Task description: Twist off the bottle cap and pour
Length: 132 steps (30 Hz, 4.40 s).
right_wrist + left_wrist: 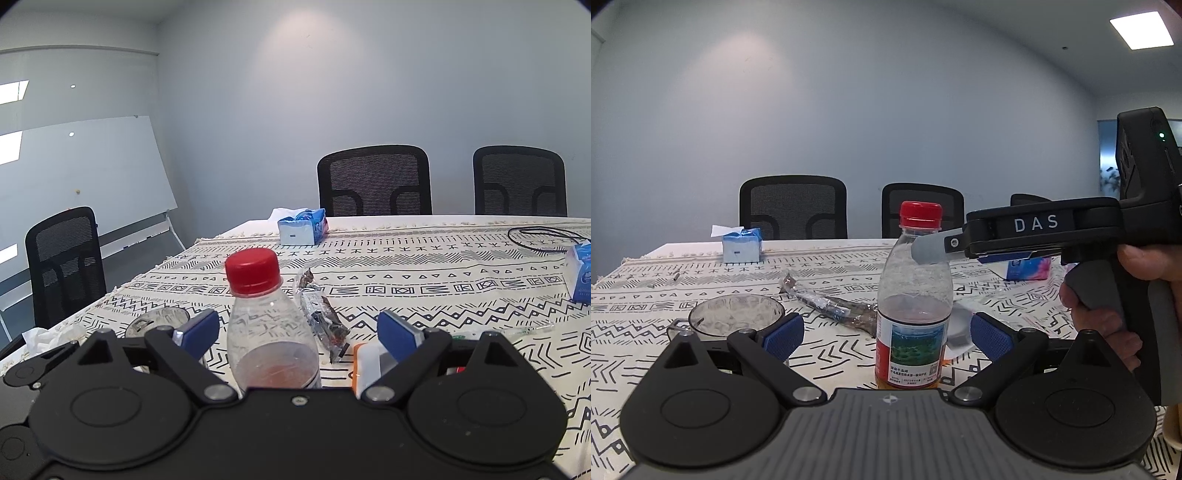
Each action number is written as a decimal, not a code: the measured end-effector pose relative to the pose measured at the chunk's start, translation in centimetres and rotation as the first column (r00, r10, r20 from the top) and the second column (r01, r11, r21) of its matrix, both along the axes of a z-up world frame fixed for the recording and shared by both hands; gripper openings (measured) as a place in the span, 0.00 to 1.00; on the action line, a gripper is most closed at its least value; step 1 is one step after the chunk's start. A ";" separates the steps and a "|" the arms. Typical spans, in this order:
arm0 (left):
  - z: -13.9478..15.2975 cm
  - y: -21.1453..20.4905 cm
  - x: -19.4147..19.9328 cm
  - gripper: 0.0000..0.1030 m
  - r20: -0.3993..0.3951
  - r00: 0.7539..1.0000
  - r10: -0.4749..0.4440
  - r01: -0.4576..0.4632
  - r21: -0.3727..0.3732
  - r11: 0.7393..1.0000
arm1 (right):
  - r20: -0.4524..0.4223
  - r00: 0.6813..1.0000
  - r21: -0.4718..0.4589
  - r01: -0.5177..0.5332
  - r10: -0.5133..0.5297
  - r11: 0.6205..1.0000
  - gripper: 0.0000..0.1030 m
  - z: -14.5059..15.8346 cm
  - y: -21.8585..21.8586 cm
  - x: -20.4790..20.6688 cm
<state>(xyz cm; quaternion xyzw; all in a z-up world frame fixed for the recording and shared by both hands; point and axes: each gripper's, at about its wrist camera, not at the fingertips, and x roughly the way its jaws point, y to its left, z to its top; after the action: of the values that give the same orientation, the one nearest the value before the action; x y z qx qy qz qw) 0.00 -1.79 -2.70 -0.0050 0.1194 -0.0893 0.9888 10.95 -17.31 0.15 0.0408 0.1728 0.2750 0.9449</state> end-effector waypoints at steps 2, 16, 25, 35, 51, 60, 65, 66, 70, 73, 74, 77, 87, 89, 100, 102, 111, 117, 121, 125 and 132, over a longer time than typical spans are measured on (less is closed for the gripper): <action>-0.6 -0.7 -0.5 0.95 0.003 1.000 0.001 -0.001 0.008 1.000 | 0.004 1.000 0.005 -0.001 0.001 1.000 0.90 0.0 -0.1 0.0; -1.2 -1.1 -0.6 0.95 0.011 1.000 0.004 -0.004 0.024 1.000 | 0.017 1.000 0.010 0.003 -0.003 1.000 0.90 0.1 0.0 0.0; -1.4 -1.3 -0.8 0.95 0.014 1.000 0.000 0.000 0.030 1.000 | 0.018 1.000 0.006 0.004 -0.004 1.000 0.90 -0.1 0.1 -0.3; -1.6 -1.5 -0.8 0.95 0.015 1.000 -0.003 0.002 0.034 0.999 | 0.022 1.000 0.007 0.005 -0.005 1.000 0.90 -0.2 0.1 -0.3; -1.8 -1.5 -0.4 0.95 0.014 1.000 -0.002 0.001 0.046 0.999 | 0.020 1.000 0.014 0.003 -0.003 1.000 0.90 -0.3 -0.5 -0.3; -1.8 -1.0 -0.3 0.96 0.012 1.000 -0.004 0.003 0.047 0.999 | 0.018 1.000 0.019 -0.001 0.001 1.000 0.90 -0.3 -0.6 -0.3; -1.7 -0.8 0.1 0.95 -0.005 1.000 -0.021 0.021 0.033 0.999 | 0.015 1.000 0.029 -0.021 0.020 0.999 0.90 -0.2 -0.7 -0.3; -1.7 -0.8 0.2 0.95 -0.011 1.000 -0.028 0.028 0.028 0.999 | 0.014 1.000 0.031 -0.024 0.024 0.999 0.90 -0.2 -0.7 -0.3; -0.9 -0.7 1.0 0.95 -0.061 0.997 -0.045 0.047 0.041 0.998 | 0.016 0.998 0.045 -0.055 0.054 0.997 0.89 0.0 -1.4 -0.2; 0.1 -0.8 1.7 0.95 -0.054 0.997 -0.047 0.052 0.087 0.995 | 0.030 0.996 0.040 -0.088 0.087 0.995 0.88 0.8 -1.9 0.0; 0.2 -1.0 1.9 0.95 -0.046 0.998 -0.044 0.049 0.101 0.994 | 0.034 0.995 0.034 -0.098 0.097 0.995 0.87 1.2 -1.8 0.2; 0.2 -1.5 3.0 0.95 -0.035 0.998 -0.044 0.047 0.100 0.994 | 0.047 0.991 0.015 -0.127 0.127 0.992 0.86 2.3 -1.6 1.1; -1.2 -2.4 4.3 0.95 0.061 0.996 -0.062 0.058 0.066 0.996 | 0.097 0.977 -0.015 -0.187 0.188 0.982 0.70 3.6 0.3 1.7; -1.2 -2.5 4.6 0.95 0.065 0.996 -0.064 0.060 0.055 0.997 | 0.105 0.975 -0.026 -0.193 0.194 0.981 0.70 3.5 0.9 1.8; -1.9 -3.1 5.9 0.55 0.063 0.996 -0.059 0.058 0.013 0.998 | 0.111 0.973 -0.105 -0.193 0.205 0.975 0.34 2.8 4.1 2.5; -2.0 -3.1 5.8 0.55 0.069 0.996 -0.051 0.051 0.013 0.999 | 0.119 0.973 -0.105 -0.185 0.197 0.977 0.34 2.4 4.2 2.2; -2.1 -3.3 5.7 0.54 0.094 0.994 -0.048 0.046 0.021 0.999 | 0.189 0.932 -0.083 -0.300 0.310 0.950 0.33 1.3 3.0 3.2; -2.1 -2.7 5.8 0.54 0.095 0.993 -0.067 0.067 0.002 0.998 | 0.245 0.832 -0.052 -0.502 0.498 0.863 0.33 0.5 1.2 5.6; -2.2 -3.0 5.8 0.54 0.099 0.993 -0.070 0.069 0.010 0.998 | 0.135 0.886 -0.026 -0.443 0.443 0.896 0.35 2.0 2.3 5.6; -2.3 -3.8 5.5 0.54 0.112 0.992 -0.058 0.054 0.039 0.998 | 0.108 0.964 -0.090 -0.233 0.242 0.968 0.36 2.9 4.6 3.3; -2.3 -4.0 5.5 0.54 0.118 0.992 -0.051 0.047 0.037 0.998 | 0.175 0.962 -0.134 -0.186 0.208 0.973 0.32 2.0 5.1 2.5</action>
<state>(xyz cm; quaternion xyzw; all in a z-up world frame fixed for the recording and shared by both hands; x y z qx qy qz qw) 5.49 -5.81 -5.02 0.0199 0.0619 -0.1116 0.9916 13.45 -12.24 2.12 -0.0579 0.1016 0.3598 0.9257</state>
